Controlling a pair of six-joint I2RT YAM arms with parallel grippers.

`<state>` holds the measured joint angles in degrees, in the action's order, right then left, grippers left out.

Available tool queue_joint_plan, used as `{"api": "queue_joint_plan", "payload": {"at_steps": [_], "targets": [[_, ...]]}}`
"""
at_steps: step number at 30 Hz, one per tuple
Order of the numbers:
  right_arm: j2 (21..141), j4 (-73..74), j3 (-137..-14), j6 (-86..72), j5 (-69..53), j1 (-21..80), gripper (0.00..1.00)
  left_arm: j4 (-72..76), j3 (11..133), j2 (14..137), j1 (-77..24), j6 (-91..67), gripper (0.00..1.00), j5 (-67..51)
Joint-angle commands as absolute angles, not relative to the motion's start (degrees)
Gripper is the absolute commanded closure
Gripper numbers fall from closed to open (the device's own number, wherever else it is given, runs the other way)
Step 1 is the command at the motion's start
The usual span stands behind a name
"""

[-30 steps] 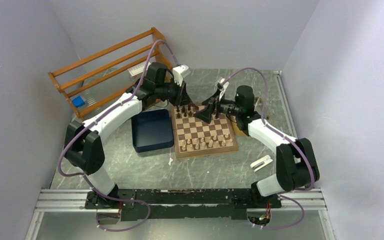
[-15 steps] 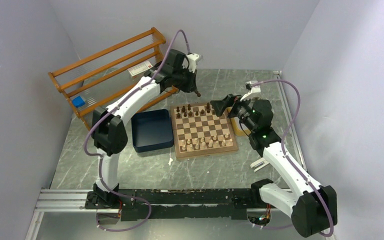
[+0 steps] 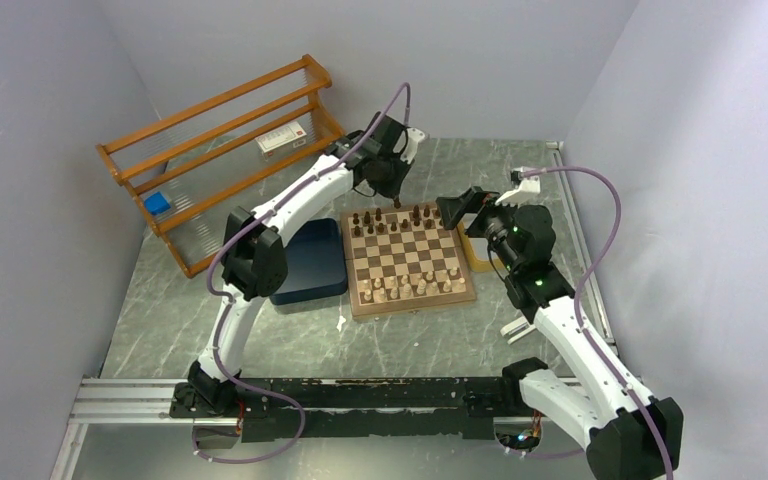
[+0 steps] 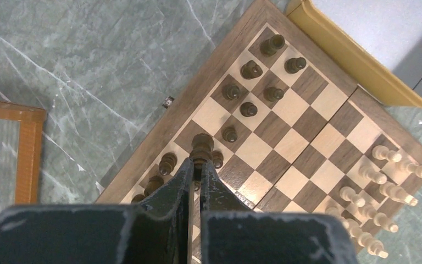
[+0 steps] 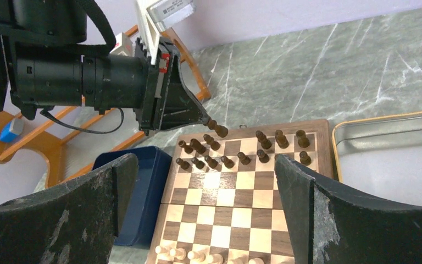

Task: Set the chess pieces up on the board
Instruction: Place the chess piece on the chessboard.

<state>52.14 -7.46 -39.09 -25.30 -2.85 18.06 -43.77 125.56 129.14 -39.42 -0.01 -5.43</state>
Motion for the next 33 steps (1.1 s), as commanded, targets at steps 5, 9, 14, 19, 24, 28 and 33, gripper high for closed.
{"api": "queue_joint_plan", "payload": {"at_steps": [5,9,14,19,24,28,33], "targets": [[51.15,-7.23,-39.53,-24.13,-0.89,18.03,0.0,-42.21,126.52,131.07,-41.59,4.55,0.95,-0.09],[50.85,-6.46,-40.05,-23.6,-0.25,18.09,0.0,-40.6,126.68,132.07,-42.27,5.64,0.95,-0.09],[50.38,-5.85,-40.27,-23.05,-0.18,18.14,0.0,-39.86,127.53,134.01,-43.25,7.11,0.95,2.06],[49.75,-5.95,-40.25,-22.84,1.4,18.05,0.0,-39.51,128.06,135.39,-43.97,8.32,0.95,3.1],[49.84,-5.9,-40.49,-22.71,1.66,18.13,0.0,-37.89,127.24,135.64,-44.29,8.89,0.95,3.04],[49.7,-6.06,-40.18,-22.76,1.84,18.05,0.0,-38.52,127.88,136.77,-44.34,9.05,0.95,3.25],[49.61,-6.22,-39.76,-22.62,2.24,18.03,0.0,-38.56,127.81,137.25,-44.44,9.14,0.95,3.03]]}}
